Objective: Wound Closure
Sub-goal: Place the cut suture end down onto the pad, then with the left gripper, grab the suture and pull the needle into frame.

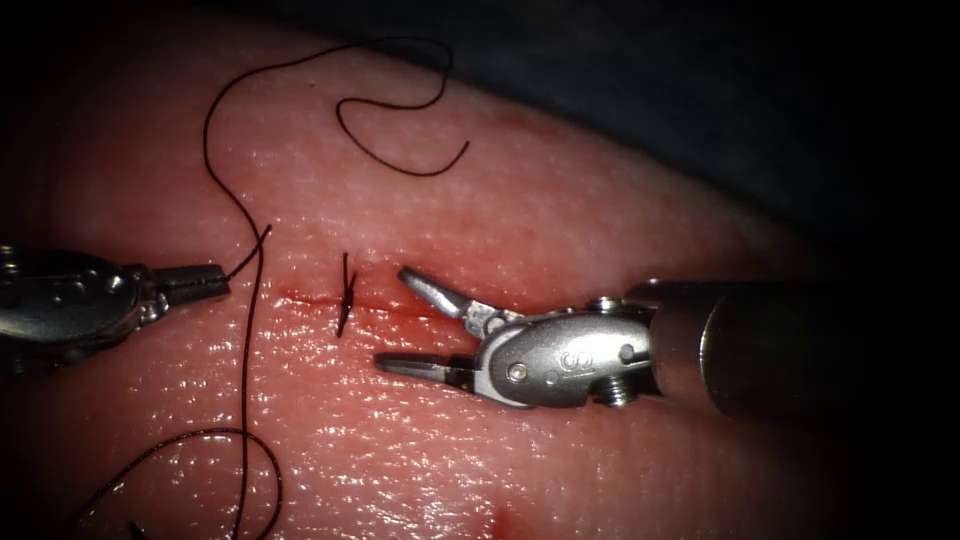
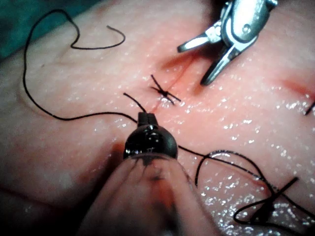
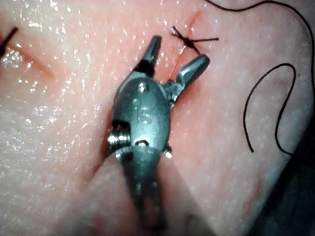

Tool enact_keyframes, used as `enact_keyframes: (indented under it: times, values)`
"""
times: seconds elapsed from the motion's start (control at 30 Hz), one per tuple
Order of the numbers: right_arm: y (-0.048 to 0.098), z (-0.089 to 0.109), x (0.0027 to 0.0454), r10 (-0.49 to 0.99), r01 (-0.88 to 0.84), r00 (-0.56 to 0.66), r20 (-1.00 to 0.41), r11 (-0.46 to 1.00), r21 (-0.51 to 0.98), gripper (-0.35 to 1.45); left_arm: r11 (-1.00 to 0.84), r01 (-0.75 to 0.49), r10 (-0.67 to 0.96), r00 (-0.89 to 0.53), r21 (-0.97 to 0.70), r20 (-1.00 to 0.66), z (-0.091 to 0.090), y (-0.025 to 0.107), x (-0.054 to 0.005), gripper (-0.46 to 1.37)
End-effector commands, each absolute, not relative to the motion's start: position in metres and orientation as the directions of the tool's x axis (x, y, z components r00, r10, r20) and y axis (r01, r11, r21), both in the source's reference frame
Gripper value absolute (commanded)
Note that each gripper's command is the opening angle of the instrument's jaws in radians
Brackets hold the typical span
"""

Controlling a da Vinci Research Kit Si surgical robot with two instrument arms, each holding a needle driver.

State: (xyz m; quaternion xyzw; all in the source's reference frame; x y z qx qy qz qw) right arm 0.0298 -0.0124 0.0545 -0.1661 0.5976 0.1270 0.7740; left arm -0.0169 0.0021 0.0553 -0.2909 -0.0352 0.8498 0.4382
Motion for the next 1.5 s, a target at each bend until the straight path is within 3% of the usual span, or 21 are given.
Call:
enact_keyframes:
  times: [0.03, 0.57, 0.7, 0.93, 1.03, 1.5]
  values:
    - [-0.0125, 0.0545, 0.0298, -0.002, -0.396, 0.255, -0.967, 0.912, -0.106, 1.08, -0.610, -0.729, 0.769, -0.450, -0.311, -0.454, 0.0559, 0.0021, -0.0166, -0.35]
    - [-0.0126, 0.0544, 0.0300, -0.001, -0.400, 0.259, -0.966, 0.910, -0.108, 1.06, -0.568, -0.776, 0.812, -0.473, -0.275, -0.341, 0.0615, -0.0003, -0.0125, -0.34]
    - [-0.0126, 0.0544, 0.0301, 0.000, -0.401, 0.260, -0.966, 0.909, -0.109, 1.06, -0.531, -0.798, 0.840, -0.452, -0.286, -0.299, 0.0623, -0.0013, -0.0122, 0.22]
    - [-0.0128, 0.0543, 0.0303, 0.000, -0.403, 0.261, -0.965, 0.909, -0.109, 1.07, -0.523, -0.798, 0.846, -0.443, -0.298, -0.296, 0.0629, -0.0022, -0.0119, 0.73]
    - [-0.0128, 0.0542, 0.0303, 0.000, -0.403, 0.261, -0.965, 0.909, -0.109, 1.07, -0.528, -0.793, 0.843, -0.448, -0.302, -0.298, 0.0628, -0.0023, -0.0114, 0.84]
    - [-0.0129, 0.0542, 0.0302, 0.000, -0.403, 0.261, -0.965, 0.909, -0.109, 1.08, -0.551, -0.763, 0.833, -0.477, -0.338, -0.280, 0.0612, -0.0029, -0.0073, 0.88]
